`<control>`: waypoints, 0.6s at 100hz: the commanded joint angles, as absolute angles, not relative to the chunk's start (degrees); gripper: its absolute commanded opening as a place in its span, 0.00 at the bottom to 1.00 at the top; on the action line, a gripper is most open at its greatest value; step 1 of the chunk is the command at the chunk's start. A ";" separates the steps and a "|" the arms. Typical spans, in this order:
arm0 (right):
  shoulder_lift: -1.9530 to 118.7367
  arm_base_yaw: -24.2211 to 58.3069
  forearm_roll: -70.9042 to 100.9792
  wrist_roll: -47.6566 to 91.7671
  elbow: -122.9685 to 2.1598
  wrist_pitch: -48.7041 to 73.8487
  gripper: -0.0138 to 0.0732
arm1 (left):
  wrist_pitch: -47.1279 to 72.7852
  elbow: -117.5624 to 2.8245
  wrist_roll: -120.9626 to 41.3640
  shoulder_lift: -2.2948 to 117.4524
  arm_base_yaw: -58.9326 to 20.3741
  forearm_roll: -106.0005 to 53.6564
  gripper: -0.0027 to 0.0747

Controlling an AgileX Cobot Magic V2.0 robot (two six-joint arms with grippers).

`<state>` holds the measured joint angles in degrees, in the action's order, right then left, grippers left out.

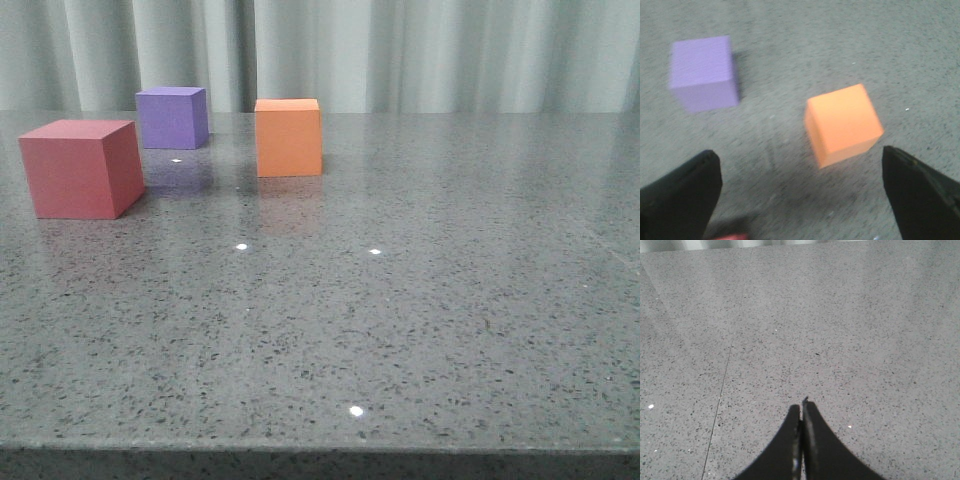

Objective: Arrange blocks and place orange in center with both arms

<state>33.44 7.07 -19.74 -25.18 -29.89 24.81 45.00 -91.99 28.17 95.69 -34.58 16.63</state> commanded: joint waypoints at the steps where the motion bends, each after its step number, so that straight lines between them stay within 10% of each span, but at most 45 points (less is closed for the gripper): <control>1: 33.33 6.86 -21.22 -24.63 -31.37 20.55 0.08 | 44.17 -99.70 29.55 98.09 -37.00 18.78 0.82; 60: 33.33 6.86 -21.22 -24.63 -31.37 20.55 0.08 | 48.98 -113.69 31.37 109.89 -39.88 19.38 0.82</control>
